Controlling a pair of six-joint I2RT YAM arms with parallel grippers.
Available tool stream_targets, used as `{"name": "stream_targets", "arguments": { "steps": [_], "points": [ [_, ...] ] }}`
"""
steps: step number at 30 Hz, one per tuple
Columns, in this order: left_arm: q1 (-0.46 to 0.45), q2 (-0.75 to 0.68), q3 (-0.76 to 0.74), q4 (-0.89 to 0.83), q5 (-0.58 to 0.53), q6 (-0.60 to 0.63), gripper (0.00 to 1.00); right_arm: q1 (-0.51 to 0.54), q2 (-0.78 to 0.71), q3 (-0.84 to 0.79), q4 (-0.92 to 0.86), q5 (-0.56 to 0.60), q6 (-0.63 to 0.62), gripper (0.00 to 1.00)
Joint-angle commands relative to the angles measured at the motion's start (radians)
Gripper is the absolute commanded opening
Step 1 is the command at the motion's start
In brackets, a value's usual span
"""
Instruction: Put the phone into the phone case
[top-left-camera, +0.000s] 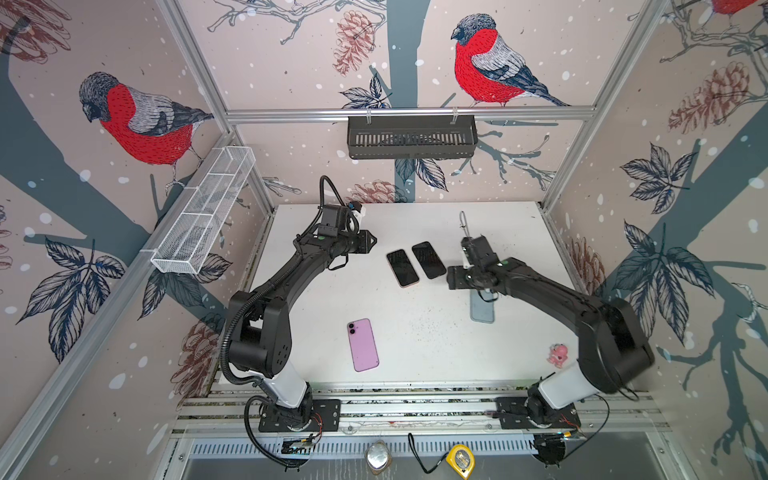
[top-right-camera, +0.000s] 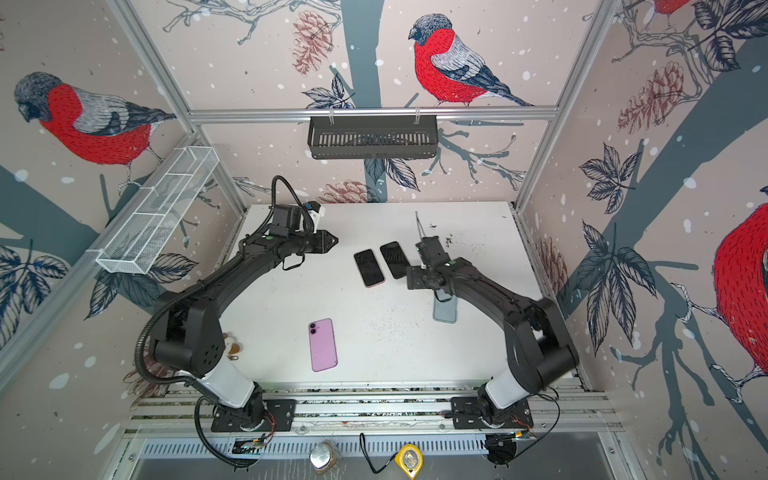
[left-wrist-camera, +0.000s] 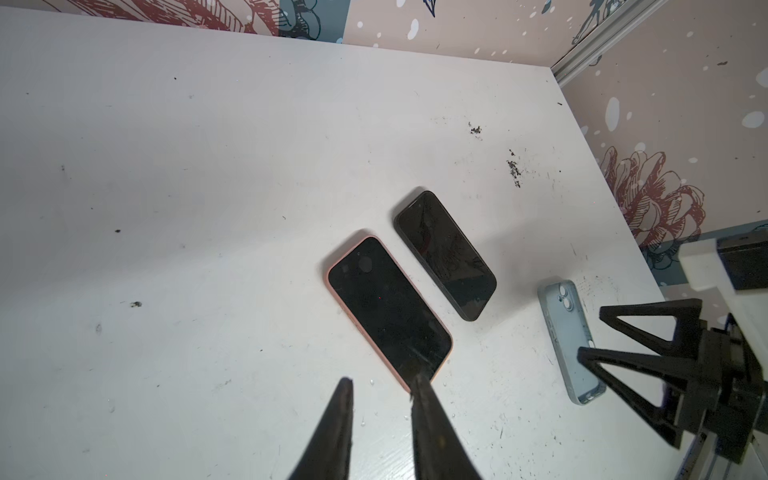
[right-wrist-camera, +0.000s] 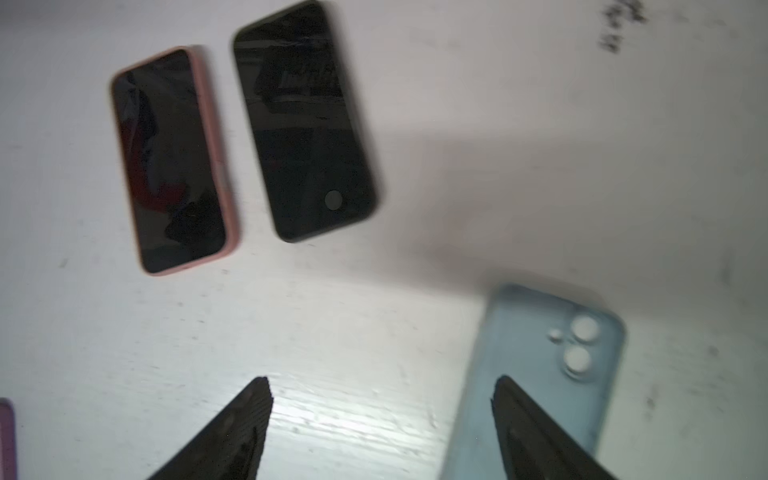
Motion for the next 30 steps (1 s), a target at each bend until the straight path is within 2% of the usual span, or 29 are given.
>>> {"name": "stream_targets", "arguments": {
  "steps": [1, 4, 7, 11, 16, 18, 20, 30],
  "points": [
    [0.001, 0.002, -0.003, 0.043, 0.027, -0.008, 0.27, -0.118, -0.114, -0.141, 0.047, -0.007, 0.02, 0.82],
    [0.001, 0.001, -0.004, 0.046, 0.03, -0.009, 0.27, -0.247, -0.2, -0.258, 0.087, -0.07, 0.009, 0.78],
    [0.001, 0.008, -0.003, 0.045, 0.033, -0.009, 0.27, -0.319, -0.199, -0.321, 0.113, -0.119, -0.011, 0.7],
    [0.001, 0.011, -0.003, 0.043, 0.032, -0.007, 0.27, -0.345, -0.136, -0.343, 0.143, -0.199, -0.007, 0.56],
    [0.002, 0.016, 0.001, 0.039, 0.036, -0.006, 0.27, -0.341, -0.106, -0.336, 0.153, -0.217, 0.001, 0.45],
    [0.001, 0.015, 0.003, 0.037, 0.036, -0.004, 0.27, -0.34, -0.101, -0.334, 0.15, -0.22, 0.003, 0.22],
    [0.001, 0.012, 0.003, 0.037, 0.039, -0.005, 0.27, -0.341, -0.091, -0.328, 0.141, -0.223, 0.004, 0.08],
    [0.002, 0.005, 0.003, 0.037, 0.045, -0.004, 0.27, -0.311, -0.084, -0.299, 0.114, -0.211, 0.005, 0.01]
  ]
}}
